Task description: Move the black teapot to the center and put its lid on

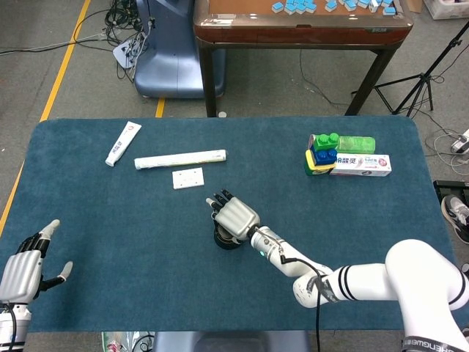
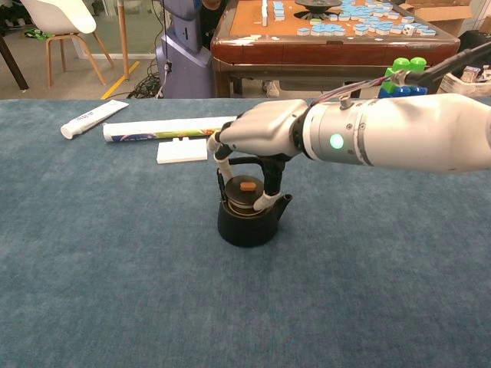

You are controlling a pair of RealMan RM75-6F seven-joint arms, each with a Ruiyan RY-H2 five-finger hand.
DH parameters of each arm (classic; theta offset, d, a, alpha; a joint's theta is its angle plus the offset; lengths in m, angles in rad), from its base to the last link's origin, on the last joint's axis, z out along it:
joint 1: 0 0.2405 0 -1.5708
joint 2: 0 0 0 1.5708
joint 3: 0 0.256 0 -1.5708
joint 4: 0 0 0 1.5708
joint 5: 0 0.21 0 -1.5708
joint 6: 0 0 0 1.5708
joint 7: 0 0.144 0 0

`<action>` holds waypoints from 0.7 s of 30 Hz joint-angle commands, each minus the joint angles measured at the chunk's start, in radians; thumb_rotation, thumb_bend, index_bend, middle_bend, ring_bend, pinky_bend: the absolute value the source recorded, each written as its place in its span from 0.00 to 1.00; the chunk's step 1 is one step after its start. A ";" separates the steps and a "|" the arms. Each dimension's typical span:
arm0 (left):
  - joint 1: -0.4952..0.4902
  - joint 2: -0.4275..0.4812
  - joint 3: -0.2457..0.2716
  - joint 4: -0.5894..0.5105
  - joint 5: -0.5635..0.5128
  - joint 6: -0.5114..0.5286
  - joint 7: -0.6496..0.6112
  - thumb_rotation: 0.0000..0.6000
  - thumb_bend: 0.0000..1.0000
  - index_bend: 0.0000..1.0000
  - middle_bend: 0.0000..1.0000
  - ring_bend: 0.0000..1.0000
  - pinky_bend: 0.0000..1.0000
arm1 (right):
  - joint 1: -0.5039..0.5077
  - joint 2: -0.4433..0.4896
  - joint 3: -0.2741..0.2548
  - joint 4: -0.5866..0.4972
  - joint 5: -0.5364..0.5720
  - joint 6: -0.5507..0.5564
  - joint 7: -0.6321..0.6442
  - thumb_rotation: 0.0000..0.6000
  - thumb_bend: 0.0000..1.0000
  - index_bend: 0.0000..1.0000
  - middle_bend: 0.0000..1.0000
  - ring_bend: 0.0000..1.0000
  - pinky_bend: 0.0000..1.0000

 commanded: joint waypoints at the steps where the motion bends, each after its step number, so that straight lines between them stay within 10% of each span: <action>1: 0.001 -0.002 -0.001 0.000 0.001 0.002 0.000 1.00 0.30 0.06 0.13 0.14 0.13 | 0.003 -0.001 -0.002 0.000 0.005 0.002 0.000 1.00 0.26 0.40 0.08 0.00 0.00; 21: 0.005 -0.001 -0.003 0.005 0.004 0.007 -0.007 1.00 0.30 0.06 0.13 0.14 0.13 | -0.010 0.074 -0.003 -0.076 -0.007 0.063 0.036 1.00 0.26 0.28 0.08 0.00 0.00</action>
